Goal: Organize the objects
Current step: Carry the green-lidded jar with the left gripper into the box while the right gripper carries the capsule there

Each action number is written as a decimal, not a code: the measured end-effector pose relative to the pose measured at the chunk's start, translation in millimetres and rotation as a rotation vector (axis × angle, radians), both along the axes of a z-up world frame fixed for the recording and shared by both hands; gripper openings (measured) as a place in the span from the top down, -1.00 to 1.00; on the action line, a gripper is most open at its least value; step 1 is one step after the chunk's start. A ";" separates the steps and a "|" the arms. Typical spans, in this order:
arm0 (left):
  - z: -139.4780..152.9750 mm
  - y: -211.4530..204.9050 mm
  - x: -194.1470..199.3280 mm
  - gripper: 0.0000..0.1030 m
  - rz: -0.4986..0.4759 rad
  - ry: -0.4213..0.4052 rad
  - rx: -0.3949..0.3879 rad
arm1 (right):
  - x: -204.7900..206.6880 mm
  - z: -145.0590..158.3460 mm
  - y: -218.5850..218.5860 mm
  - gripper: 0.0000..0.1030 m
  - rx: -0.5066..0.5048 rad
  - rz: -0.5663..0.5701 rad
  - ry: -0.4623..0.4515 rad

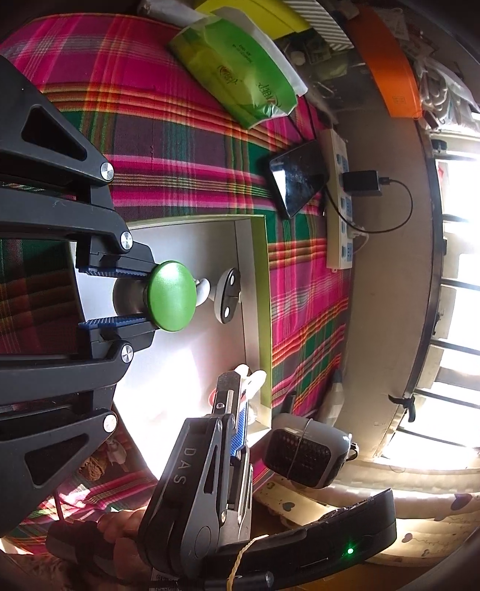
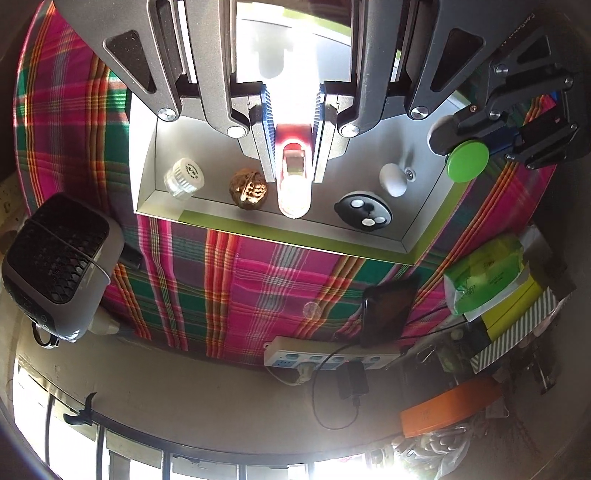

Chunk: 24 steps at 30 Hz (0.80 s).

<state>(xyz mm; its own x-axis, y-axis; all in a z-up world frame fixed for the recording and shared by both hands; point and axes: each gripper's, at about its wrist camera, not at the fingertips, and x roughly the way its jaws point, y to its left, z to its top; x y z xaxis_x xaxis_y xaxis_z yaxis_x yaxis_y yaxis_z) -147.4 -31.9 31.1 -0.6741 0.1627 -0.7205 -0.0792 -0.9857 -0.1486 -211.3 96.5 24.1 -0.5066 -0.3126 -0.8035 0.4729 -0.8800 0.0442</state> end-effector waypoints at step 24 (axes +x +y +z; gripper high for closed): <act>-17.3 7.3 -13.8 0.70 -0.016 -0.031 -0.024 | -31.8 -23.8 -21.8 0.64 0.019 0.034 -0.069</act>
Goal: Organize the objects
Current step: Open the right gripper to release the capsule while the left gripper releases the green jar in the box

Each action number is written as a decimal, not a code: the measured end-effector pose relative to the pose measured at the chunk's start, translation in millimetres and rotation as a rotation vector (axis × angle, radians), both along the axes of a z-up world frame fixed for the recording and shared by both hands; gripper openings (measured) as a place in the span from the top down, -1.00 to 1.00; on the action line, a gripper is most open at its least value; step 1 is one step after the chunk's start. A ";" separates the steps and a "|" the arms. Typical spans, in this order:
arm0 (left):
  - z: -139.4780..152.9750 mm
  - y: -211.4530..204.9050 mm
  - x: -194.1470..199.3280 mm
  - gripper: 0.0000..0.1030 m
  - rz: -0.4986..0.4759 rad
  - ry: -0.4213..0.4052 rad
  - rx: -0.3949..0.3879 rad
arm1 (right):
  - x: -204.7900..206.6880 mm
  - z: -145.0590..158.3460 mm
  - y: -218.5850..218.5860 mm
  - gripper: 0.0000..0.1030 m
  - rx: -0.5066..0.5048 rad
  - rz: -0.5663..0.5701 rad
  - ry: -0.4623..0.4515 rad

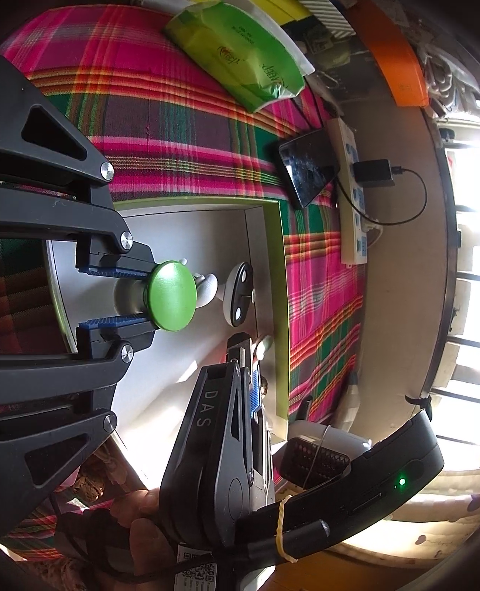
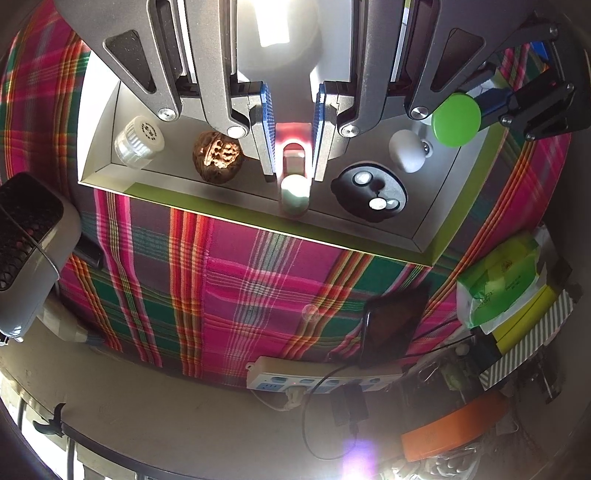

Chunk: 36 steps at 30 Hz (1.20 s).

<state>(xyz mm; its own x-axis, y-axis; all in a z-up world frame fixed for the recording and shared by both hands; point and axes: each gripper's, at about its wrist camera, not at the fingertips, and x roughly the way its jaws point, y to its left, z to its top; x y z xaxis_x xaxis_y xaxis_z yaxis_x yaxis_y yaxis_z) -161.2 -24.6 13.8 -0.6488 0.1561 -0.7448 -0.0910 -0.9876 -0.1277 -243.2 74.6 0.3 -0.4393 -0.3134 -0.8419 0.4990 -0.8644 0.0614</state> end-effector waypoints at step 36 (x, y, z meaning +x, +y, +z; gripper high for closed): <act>6.0 -5.2 8.3 0.37 0.009 0.016 0.030 | 9.4 4.0 3.9 0.17 -0.012 -0.026 0.014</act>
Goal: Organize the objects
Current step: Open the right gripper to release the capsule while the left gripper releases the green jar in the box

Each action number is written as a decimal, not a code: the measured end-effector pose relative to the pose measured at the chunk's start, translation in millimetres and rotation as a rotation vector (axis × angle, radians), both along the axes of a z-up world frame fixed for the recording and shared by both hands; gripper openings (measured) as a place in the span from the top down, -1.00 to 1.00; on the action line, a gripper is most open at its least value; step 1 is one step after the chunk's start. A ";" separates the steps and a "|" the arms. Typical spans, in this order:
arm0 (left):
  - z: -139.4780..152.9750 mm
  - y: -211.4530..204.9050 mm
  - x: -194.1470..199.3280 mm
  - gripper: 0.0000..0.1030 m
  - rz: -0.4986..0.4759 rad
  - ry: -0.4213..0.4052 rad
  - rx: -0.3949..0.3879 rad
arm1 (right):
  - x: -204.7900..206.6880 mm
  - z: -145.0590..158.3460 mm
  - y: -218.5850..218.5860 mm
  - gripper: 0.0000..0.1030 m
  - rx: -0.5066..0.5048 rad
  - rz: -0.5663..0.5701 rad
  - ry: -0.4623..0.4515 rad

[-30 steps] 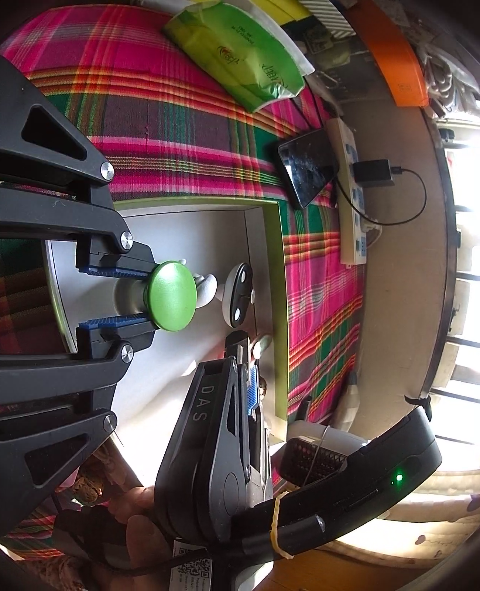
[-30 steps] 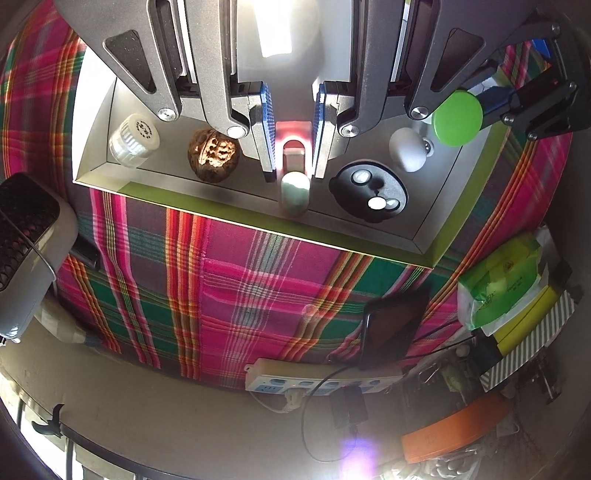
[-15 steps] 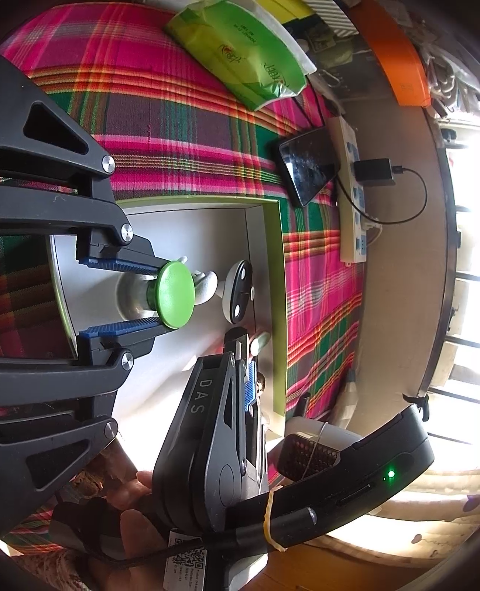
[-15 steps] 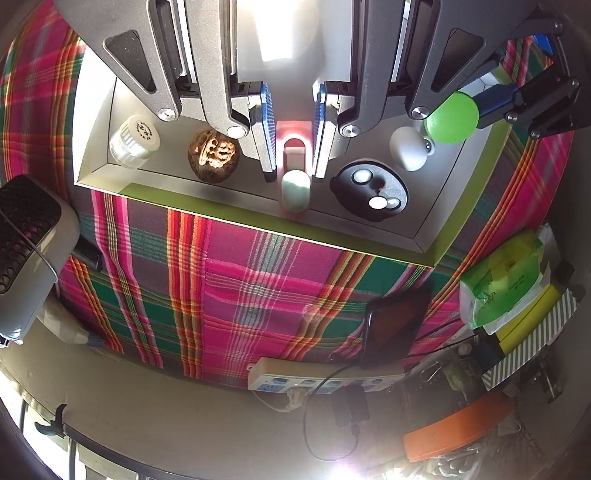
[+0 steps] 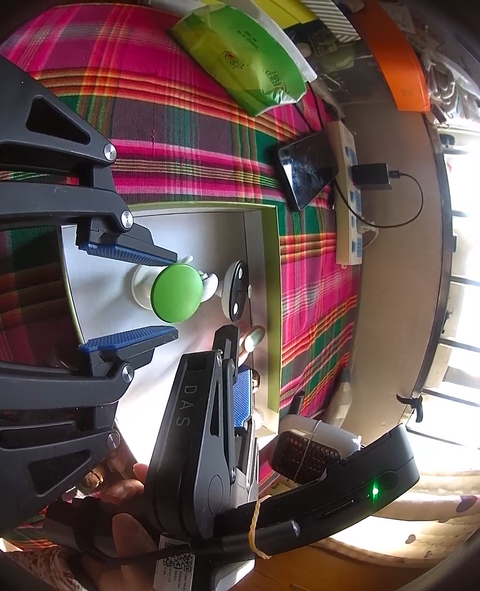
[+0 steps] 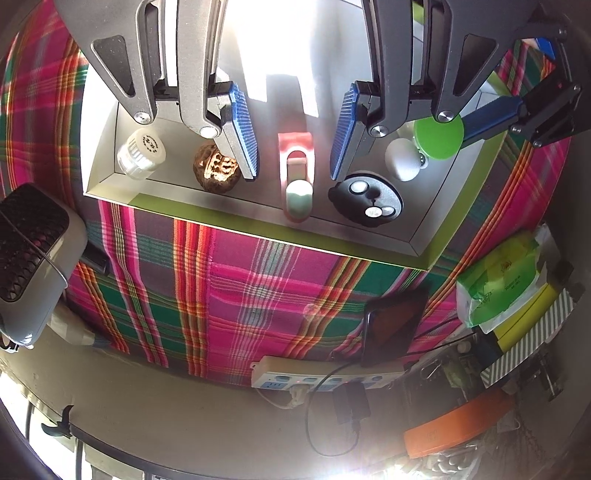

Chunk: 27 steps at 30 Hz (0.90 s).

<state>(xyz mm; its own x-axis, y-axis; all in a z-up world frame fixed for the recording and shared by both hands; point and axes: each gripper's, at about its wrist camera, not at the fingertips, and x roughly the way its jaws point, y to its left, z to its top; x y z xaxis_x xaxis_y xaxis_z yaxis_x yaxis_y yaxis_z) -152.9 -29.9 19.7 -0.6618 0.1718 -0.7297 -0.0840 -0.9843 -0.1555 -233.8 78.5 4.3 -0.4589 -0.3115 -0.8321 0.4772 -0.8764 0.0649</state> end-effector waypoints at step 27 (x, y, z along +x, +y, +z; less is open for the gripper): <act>18.1 -1.2 46.8 0.31 0.002 0.051 0.008 | 51.5 23.2 27.7 0.16 -0.077 -0.069 0.043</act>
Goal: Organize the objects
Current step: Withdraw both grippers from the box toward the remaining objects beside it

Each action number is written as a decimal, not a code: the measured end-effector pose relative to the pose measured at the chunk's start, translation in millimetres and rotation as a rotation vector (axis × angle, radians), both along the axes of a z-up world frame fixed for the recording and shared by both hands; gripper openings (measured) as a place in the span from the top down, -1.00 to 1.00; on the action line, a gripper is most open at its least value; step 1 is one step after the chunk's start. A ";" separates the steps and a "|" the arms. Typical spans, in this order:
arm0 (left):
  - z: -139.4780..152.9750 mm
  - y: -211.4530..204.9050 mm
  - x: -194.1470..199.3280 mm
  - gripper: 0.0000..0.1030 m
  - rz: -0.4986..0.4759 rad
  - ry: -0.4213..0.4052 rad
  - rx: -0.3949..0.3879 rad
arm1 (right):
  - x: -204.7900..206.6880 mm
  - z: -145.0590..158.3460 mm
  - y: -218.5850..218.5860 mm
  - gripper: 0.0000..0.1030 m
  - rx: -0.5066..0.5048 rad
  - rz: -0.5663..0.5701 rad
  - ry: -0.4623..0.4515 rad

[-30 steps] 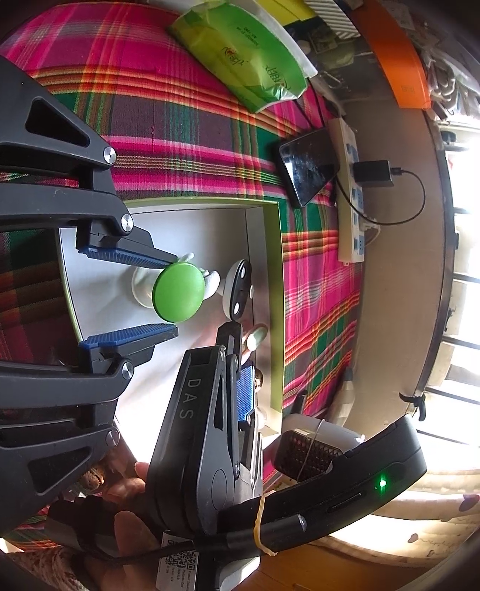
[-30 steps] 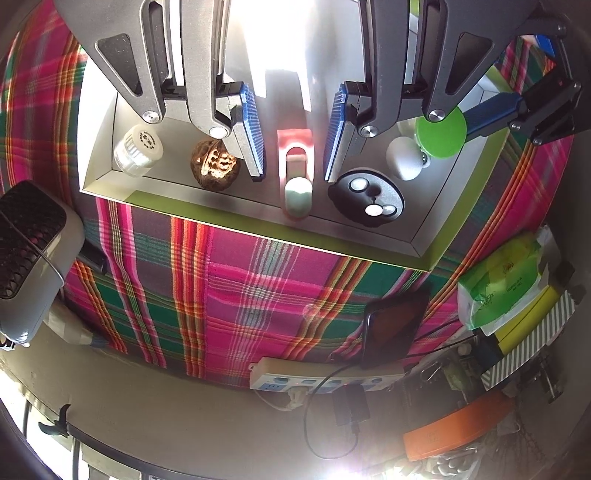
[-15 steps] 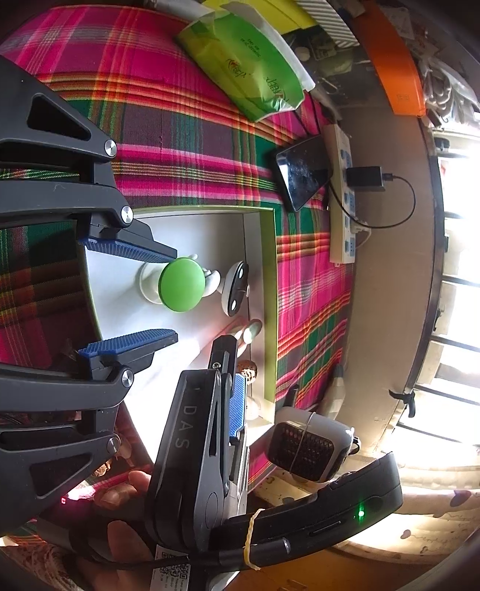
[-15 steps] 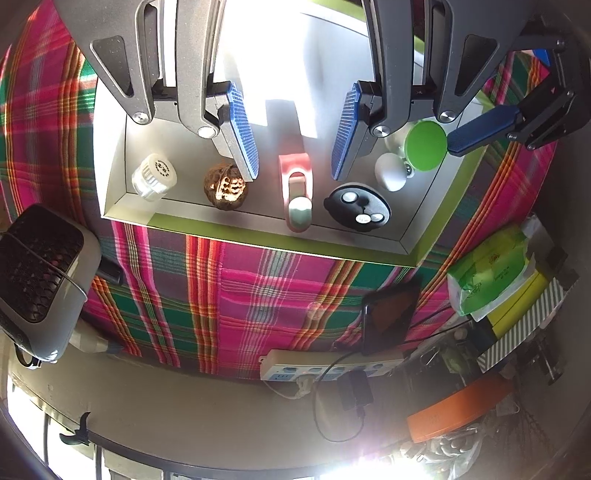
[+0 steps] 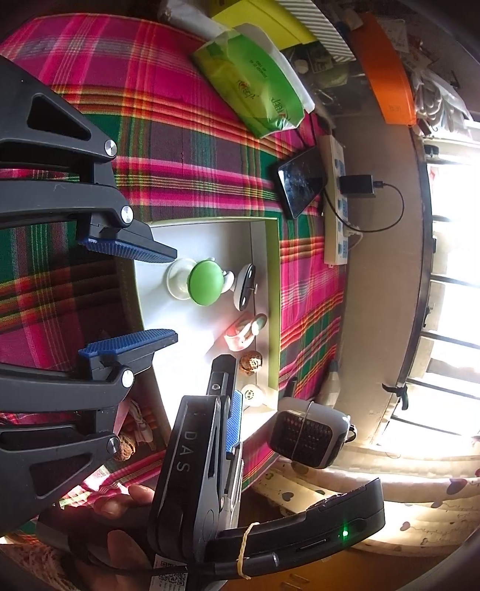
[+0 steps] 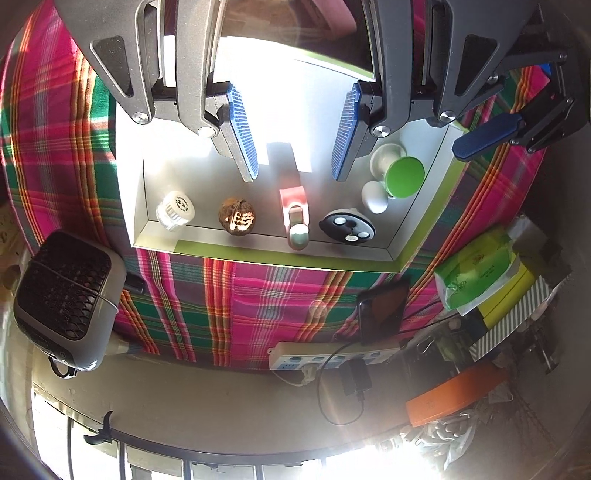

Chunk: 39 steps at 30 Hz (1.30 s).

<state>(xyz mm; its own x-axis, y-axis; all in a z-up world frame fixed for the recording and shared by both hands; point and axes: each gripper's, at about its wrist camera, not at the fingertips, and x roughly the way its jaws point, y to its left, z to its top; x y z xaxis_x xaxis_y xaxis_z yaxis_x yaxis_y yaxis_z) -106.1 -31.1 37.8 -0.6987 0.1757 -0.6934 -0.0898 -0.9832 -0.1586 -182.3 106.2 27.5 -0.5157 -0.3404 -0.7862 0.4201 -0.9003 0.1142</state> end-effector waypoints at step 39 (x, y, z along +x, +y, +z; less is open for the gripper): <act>-20.7 59.8 55.8 0.24 -0.116 -0.064 -0.008 | 97.5 -29.4 96.9 0.16 -0.035 -0.164 0.058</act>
<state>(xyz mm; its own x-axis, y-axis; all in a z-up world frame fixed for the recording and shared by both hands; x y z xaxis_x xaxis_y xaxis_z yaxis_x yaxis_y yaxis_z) -50.3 28.7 17.1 -0.6286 0.2471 -0.7375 -0.1930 -0.9681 -0.1598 -84.8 203.1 -1.8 -0.6109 -0.2740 -0.7428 0.2743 -0.9533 0.1262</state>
